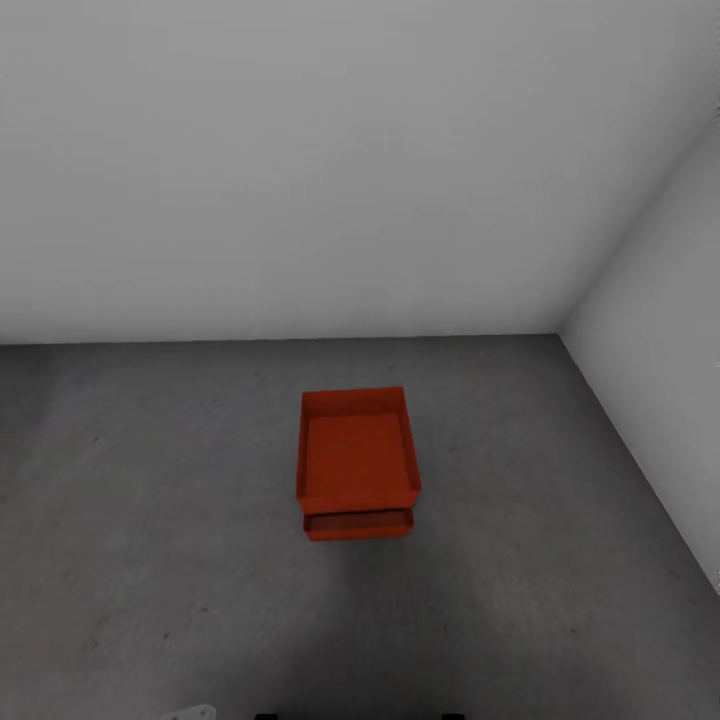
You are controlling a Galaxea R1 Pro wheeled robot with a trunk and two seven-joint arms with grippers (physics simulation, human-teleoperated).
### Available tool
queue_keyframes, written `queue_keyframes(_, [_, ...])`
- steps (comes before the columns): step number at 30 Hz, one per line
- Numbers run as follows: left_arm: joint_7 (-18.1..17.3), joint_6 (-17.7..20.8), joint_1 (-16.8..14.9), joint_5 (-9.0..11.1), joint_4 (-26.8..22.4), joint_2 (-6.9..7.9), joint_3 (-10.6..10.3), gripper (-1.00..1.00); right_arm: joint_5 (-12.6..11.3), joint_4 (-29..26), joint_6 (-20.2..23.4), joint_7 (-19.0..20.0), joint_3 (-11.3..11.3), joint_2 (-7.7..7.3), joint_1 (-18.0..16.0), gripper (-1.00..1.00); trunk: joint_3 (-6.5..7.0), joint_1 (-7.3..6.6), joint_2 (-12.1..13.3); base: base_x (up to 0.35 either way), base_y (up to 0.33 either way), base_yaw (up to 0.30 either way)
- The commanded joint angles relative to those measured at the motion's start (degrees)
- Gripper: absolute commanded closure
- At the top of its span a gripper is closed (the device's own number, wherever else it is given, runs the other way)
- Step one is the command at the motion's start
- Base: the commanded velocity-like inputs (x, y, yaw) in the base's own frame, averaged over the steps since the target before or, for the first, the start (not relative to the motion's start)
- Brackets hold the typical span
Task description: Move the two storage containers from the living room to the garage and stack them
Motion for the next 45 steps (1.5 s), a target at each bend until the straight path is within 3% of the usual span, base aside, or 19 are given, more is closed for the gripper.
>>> queue_keyframes(1, [0.1,0.0,0.0,0.4,-0.1,-0.01,-0.5,-1.0,-0.5,0.2,-0.4,0.0,0.5,0.03,0.2,-1.0,0.04,0.02,-0.1,0.0,0.0,-0.016])
queue_keyframes(10, [0.1,0.0,0.0,0.4,-0.1,-0.12,-0.5,-1.0,-0.2,0.2,-0.8,1.0,0.6,-0.04,1.1,-1.0,0.84,0.02,-0.1,0.0,0.0,-0.005])
queue_keyframes(24, [0.1,0.0,0.0,0.3,-0.1,-0.1,-0.5,-1.0,-0.2,0.2,-0.9,9.9,0.5,-0.11,1.5,-1.0,2.14,0.02,-0.1,0.0,0.0,0.0])
queue_keyframes(45, [0.1,0.0,0.0,0.3,-0.1,-0.1,-0.5,-1.0,-0.2,0.2,-1.0,10.5,0.5,-0.58,2.3,-1.0,4.09,0.02,-0.1,0.0,0.0,0.0])
